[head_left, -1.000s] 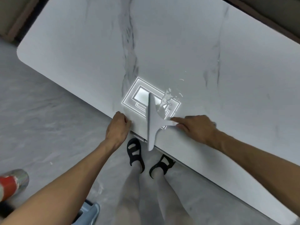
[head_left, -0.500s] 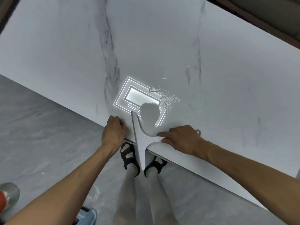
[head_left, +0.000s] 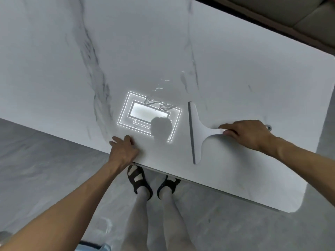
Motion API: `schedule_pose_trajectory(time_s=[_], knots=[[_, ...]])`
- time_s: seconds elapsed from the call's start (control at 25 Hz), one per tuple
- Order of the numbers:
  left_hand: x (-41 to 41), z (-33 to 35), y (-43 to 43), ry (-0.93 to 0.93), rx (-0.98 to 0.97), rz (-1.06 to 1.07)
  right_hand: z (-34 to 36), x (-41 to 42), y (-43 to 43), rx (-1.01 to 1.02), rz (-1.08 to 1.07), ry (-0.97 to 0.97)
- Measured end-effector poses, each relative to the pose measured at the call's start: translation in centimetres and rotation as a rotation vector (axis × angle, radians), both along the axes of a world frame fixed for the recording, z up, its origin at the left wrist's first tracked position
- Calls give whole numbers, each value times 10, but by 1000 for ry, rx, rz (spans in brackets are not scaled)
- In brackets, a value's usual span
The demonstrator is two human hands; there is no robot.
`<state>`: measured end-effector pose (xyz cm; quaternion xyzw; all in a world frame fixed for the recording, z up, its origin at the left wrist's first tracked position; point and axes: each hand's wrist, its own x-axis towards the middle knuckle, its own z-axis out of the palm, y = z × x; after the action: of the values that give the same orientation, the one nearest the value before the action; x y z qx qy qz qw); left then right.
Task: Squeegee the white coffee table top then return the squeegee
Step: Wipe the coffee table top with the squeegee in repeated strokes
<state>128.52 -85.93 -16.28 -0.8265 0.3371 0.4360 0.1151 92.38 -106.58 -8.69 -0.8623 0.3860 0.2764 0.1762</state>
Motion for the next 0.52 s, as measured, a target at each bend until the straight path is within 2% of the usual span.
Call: schedule_pose_trajectory(time_s=[0.08,0.2,0.32,0.4,0.52], knots=[[0,3,0,-17,-61,24,13,-12,-2,-54,13,-20],[3,9,10,-34,-259,166,17,16,21,14,88,-76],[16,15,28,-78,-384,279,-3,90,61,128,220,-163],[34,18,38,-114,-415,322,-20,153,91,201,313,-218],[67,16,45,-139,-419,342,-36,224,117,263,344,-235]])
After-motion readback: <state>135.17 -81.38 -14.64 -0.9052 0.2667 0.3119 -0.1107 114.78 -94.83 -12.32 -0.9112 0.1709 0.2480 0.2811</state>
